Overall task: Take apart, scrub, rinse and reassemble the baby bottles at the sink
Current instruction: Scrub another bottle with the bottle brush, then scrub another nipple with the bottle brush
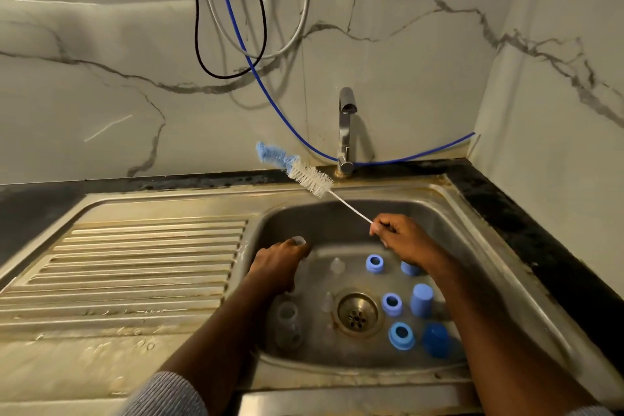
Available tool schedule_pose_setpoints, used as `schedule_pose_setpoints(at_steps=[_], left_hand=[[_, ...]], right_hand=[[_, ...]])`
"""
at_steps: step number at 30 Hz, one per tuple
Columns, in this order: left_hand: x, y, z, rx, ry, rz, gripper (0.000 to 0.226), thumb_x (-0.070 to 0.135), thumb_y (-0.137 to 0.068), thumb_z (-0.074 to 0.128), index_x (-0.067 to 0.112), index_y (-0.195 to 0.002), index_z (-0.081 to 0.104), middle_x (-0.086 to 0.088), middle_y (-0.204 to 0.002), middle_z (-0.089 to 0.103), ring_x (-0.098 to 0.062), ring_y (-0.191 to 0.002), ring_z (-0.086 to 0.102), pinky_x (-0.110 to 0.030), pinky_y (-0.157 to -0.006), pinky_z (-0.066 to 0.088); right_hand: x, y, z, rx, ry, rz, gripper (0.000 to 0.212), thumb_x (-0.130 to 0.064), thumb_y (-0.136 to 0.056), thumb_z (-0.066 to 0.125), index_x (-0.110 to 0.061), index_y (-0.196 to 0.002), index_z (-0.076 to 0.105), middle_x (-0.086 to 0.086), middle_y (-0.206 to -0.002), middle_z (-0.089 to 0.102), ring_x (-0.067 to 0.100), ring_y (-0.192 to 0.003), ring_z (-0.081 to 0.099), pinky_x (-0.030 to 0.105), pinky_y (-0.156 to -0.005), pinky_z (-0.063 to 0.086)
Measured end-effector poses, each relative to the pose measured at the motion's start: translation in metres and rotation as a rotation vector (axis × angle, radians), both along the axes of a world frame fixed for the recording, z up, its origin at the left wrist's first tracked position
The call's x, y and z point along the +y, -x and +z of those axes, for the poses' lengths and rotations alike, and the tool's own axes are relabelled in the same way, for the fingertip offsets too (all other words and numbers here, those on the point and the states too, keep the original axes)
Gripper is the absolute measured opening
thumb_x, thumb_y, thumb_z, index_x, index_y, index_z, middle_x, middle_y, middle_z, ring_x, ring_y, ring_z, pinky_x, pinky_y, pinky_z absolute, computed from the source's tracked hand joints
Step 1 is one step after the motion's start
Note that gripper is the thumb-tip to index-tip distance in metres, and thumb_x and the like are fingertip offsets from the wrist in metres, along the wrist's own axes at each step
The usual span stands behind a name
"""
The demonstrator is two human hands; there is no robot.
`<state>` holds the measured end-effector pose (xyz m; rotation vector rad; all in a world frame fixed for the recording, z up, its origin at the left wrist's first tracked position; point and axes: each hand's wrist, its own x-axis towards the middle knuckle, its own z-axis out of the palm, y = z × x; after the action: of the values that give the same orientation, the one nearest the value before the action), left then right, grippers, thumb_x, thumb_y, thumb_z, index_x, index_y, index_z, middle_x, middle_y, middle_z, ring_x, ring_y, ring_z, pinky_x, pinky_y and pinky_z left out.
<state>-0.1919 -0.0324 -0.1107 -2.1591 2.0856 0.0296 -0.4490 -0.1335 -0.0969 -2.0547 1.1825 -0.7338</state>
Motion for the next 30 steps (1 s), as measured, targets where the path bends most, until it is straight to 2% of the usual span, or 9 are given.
schedule_pose_setpoints(at_steps=[6,10,13,16,20,22,24,27,30], left_hand=[[0.003,0.002,-0.007,-0.097,-0.040,-0.052,0.063,0.025,-0.090,0.072,0.034,-0.141,0.037,-0.002,-0.139,0.053,-0.028,-0.125,0.057,-0.043,-0.093,0.051],[0.004,0.000,-0.011,-0.070,-0.097,-0.061,0.062,0.021,-0.095,0.064,0.033,-0.148,0.034,-0.004,-0.146,0.048,-0.029,-0.129,0.054,-0.043,-0.099,0.049],[0.006,-0.002,-0.011,-0.074,-0.106,-0.064,0.060,0.017,-0.096,0.061,0.030,-0.148,0.036,-0.005,-0.147,0.046,-0.029,-0.130,0.052,-0.042,-0.100,0.048],[0.009,-0.002,-0.007,-0.018,-0.102,-0.057,0.063,0.012,-0.095,0.061,0.030,-0.150,0.037,-0.006,-0.151,0.041,-0.029,-0.135,0.046,-0.041,-0.104,0.045],[0.008,-0.003,0.009,0.122,-0.021,-0.051,0.073,0.009,-0.086,0.071,0.031,-0.148,0.041,-0.003,-0.147,0.039,-0.026,-0.137,0.040,-0.041,-0.107,0.042],[0.002,-0.002,0.018,0.170,0.062,-0.086,0.071,0.013,-0.083,0.073,0.029,-0.146,0.045,-0.001,-0.141,0.042,-0.024,-0.136,0.039,-0.042,-0.106,0.040],[-0.006,0.006,0.023,0.208,0.125,-0.168,0.060,0.020,-0.083,0.075,0.028,-0.138,0.053,0.001,-0.136,0.048,-0.021,-0.132,0.043,-0.043,-0.106,0.041],[-0.018,0.030,0.019,0.166,0.013,-0.307,0.040,0.027,-0.087,0.076,0.029,-0.125,0.062,0.004,-0.123,0.057,-0.018,-0.120,0.052,-0.041,-0.101,0.042],[-0.032,0.050,0.005,0.010,-0.155,-0.354,0.041,0.025,-0.089,0.075,0.027,-0.127,0.062,0.003,-0.129,0.060,-0.019,-0.125,0.053,-0.042,-0.105,0.035]], right_hand=[[0.004,0.003,0.002,0.020,-0.034,-0.004,0.024,-0.013,-0.100,0.054,-0.021,-0.081,0.067,-0.028,-0.057,0.060,-0.011,-0.056,0.053,0.018,-0.063,0.038],[0.003,0.005,-0.001,0.035,-0.050,-0.005,0.024,-0.014,-0.099,0.056,-0.024,-0.080,0.067,-0.028,-0.059,0.061,-0.012,-0.057,0.054,0.017,-0.063,0.037],[0.003,0.005,-0.001,0.048,-0.053,-0.005,0.025,-0.016,-0.099,0.056,-0.026,-0.079,0.068,-0.020,-0.063,0.064,-0.012,-0.059,0.055,0.017,-0.065,0.039],[0.004,0.005,-0.001,0.051,-0.061,-0.010,0.025,-0.017,-0.099,0.056,-0.027,-0.080,0.068,-0.014,-0.070,0.065,-0.012,-0.061,0.056,0.020,-0.068,0.041],[0.002,0.006,-0.001,0.028,-0.074,-0.013,0.027,-0.015,-0.099,0.055,-0.027,-0.078,0.066,-0.022,-0.060,0.063,-0.012,-0.058,0.055,0.019,-0.067,0.040],[0.000,0.006,-0.001,0.025,-0.082,-0.017,0.026,-0.015,-0.099,0.055,-0.026,-0.079,0.067,-0.023,-0.059,0.063,-0.012,-0.057,0.055,0.019,-0.066,0.041],[-0.001,0.004,0.000,0.019,-0.091,-0.015,0.024,-0.015,-0.099,0.055,-0.023,-0.081,0.068,-0.023,-0.056,0.061,-0.010,-0.054,0.054,0.019,-0.062,0.039],[-0.003,0.003,0.001,0.004,-0.101,-0.013,0.026,-0.014,-0.100,0.054,-0.024,-0.079,0.066,-0.022,-0.053,0.059,-0.001,-0.054,0.050,0.021,-0.060,0.040],[-0.005,0.004,-0.001,-0.004,-0.098,-0.010,0.026,-0.015,-0.100,0.054,-0.024,-0.079,0.066,-0.018,-0.052,0.058,0.008,-0.057,0.050,0.025,-0.063,0.043]])
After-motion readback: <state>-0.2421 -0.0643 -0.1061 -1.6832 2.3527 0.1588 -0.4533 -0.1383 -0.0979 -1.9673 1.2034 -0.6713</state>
